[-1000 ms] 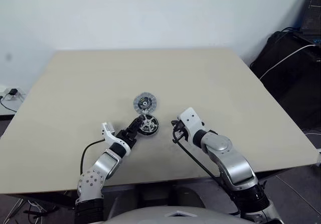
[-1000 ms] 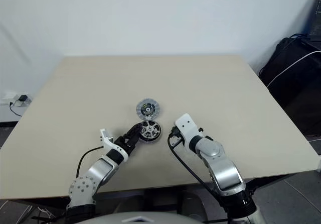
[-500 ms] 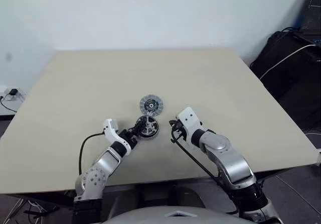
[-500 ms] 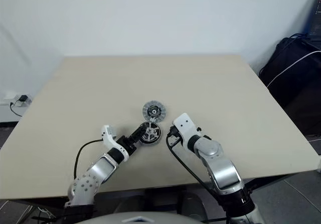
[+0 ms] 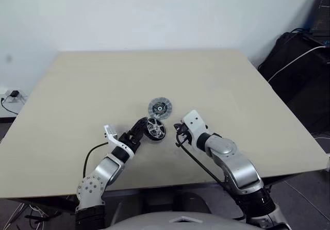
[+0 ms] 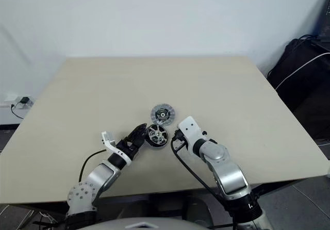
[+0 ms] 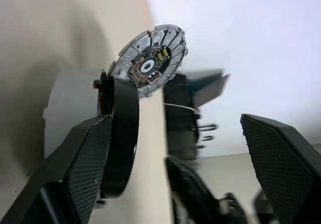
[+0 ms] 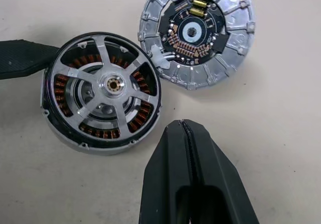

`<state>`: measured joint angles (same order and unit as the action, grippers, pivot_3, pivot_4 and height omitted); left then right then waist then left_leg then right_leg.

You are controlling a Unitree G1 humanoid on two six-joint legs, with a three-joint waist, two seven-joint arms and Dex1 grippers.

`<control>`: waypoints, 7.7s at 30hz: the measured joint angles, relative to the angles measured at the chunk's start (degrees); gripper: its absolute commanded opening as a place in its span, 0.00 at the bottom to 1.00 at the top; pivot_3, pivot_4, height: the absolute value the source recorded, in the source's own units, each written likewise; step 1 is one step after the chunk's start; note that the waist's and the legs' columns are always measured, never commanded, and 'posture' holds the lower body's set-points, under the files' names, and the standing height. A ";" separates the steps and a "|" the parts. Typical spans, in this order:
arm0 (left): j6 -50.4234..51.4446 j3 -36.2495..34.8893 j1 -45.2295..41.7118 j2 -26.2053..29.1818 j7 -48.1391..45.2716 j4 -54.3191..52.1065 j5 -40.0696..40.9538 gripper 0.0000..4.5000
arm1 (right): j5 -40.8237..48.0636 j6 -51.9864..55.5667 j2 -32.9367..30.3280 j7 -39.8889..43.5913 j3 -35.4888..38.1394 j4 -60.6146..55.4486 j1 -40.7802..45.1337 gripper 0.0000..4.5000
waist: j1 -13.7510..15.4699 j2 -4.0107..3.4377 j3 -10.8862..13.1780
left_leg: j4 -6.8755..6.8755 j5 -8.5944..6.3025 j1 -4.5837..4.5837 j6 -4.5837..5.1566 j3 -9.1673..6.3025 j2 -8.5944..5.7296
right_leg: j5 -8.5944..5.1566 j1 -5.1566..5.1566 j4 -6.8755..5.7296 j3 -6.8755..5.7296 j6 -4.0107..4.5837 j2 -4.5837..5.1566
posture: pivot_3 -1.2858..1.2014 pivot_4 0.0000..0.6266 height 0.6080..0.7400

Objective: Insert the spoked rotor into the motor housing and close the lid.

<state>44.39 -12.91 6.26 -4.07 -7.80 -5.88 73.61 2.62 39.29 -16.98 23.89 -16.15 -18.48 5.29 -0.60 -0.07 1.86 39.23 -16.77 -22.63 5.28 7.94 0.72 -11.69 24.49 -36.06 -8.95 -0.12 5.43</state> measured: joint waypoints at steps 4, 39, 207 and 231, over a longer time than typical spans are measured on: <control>-0.09 -0.05 0.68 0.00 1.51 0.52 1.84 0.96 | 0.00 0.00 -0.01 0.02 -0.25 0.01 0.04 0.00 | 0.05 0.00 0.00 | 0.00 0.00 0.01 0.01 0.00 -0.02 | 0.00 -0.03 0.00 0.00 0.00 0.00 | 0.52 0.00 1.00; -38.19 13.57 3.77 5.76 -3.64 1.34 -44.83 0.96 | 0.03 -0.27 1.06 0.82 -2.72 2.18 1.83 0.00 | -0.04 -0.02 -0.02 | -0.04 0.00 0.02 -0.01 0.07 0.05 | 0.02 0.06 0.01 0.01 0.10 -0.05 | 0.52 0.00 1.00; -48.70 21.19 9.21 14.53 -18.45 6.18 -64.55 0.00 | -8.78 -9.19 6.21 -16.56 12.62 -5.33 11.82 0.00 | -0.26 -0.90 0.20 | -0.14 -0.03 0.03 0.02 0.29 0.14 | 0.04 0.18 0.02 -0.06 0.11 0.04 | 0.52 0.00 1.00; -48.28 21.19 8.84 15.39 -18.13 6.15 -64.54 0.00 | -8.52 -6.19 7.14 -16.11 12.51 -4.77 11.81 0.00 | -0.08 -0.91 0.21 | -0.12 -0.05 0.01 0.07 0.29 0.11 | 0.05 0.16 0.03 -0.05 0.09 0.04 | 0.52 0.00 1.00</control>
<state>-3.89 8.27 15.10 11.32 -25.93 0.27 9.07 -5.91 33.10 -9.84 7.78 -3.64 -23.26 17.10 -0.68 -0.98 2.06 39.11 -16.82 -22.61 5.36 8.23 0.83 -11.63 24.65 -36.03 -8.99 -0.03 5.48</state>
